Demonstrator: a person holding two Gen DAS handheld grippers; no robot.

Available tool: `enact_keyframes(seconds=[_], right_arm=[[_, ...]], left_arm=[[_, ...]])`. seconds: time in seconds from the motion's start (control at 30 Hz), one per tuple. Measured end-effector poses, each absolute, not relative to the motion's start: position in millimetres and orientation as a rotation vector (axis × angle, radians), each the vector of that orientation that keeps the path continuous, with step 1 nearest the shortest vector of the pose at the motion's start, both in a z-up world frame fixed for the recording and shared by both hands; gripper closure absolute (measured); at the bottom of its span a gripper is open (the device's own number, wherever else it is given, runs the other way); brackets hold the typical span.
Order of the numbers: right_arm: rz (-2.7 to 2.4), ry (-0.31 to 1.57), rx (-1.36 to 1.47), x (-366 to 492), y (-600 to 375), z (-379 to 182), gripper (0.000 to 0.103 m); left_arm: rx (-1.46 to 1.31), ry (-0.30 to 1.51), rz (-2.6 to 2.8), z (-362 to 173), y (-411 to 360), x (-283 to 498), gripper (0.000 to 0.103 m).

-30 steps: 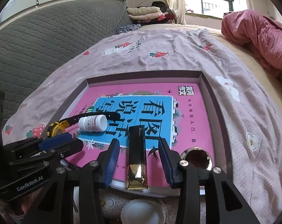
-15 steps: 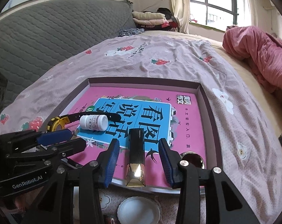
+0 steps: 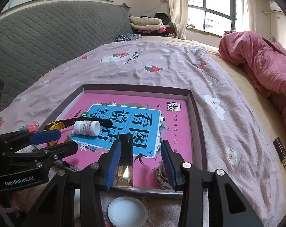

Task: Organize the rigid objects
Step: 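Lower the lipstick case into the tray while the left tool releases the pill bottle, then withdraw both open tools back from the tray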

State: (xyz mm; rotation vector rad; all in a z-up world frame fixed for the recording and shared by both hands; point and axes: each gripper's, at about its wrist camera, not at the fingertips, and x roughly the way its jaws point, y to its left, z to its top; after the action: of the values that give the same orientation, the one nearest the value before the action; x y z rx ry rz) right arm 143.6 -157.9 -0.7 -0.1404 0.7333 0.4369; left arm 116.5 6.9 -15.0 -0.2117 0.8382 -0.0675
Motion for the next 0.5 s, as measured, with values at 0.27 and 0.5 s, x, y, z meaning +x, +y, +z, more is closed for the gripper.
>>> enact_keyframes(seconds=[0.27, 0.5], right_arm=[[0.437, 0.74, -0.135, 144.4, -158.8, -1.9, 0.06], [0.44, 0.743, -0.136, 144.5, -158.9, -2.9, 0.059]], left_arm=[[-0.211, 0.831, -0.066, -13.7, 7.6, 114.1, 0.039], [-0.203, 0.828, -0.069, -13.2, 6.1, 114.2, 0.034]])
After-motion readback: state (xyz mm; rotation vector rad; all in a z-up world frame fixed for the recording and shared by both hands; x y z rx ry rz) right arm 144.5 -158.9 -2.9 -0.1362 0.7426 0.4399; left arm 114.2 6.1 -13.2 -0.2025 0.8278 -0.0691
